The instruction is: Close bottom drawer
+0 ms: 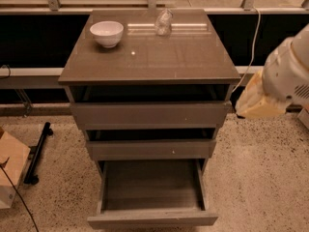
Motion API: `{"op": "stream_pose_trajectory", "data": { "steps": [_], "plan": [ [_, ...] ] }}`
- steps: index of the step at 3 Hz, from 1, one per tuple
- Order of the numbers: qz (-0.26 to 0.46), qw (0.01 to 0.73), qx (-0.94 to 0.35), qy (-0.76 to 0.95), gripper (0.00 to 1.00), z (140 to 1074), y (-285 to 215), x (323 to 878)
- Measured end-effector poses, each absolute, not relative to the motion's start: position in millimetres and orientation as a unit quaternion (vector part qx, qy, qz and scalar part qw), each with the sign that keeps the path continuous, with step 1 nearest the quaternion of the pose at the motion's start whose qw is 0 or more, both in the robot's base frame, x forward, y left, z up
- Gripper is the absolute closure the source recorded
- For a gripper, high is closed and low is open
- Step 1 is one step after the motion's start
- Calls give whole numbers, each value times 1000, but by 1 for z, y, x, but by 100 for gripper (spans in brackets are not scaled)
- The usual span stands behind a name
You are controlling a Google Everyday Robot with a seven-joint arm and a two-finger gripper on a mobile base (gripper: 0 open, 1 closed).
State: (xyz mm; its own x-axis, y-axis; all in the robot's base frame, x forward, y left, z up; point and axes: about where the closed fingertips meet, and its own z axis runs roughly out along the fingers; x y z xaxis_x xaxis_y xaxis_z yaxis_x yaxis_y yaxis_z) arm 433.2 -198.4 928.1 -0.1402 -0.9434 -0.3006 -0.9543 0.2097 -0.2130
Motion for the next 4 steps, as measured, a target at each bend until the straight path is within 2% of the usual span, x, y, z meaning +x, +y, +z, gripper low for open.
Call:
{"op": "stream_pose_trajectory", "data": {
  "steps": [1,3,4],
  "plan": [
    [42,211,-625,751,97,895,-197,437],
    [45,213,-622,752,100,891,-194,436],
    [73,216,-614,756,100,860,-187,435]
  ]
}}
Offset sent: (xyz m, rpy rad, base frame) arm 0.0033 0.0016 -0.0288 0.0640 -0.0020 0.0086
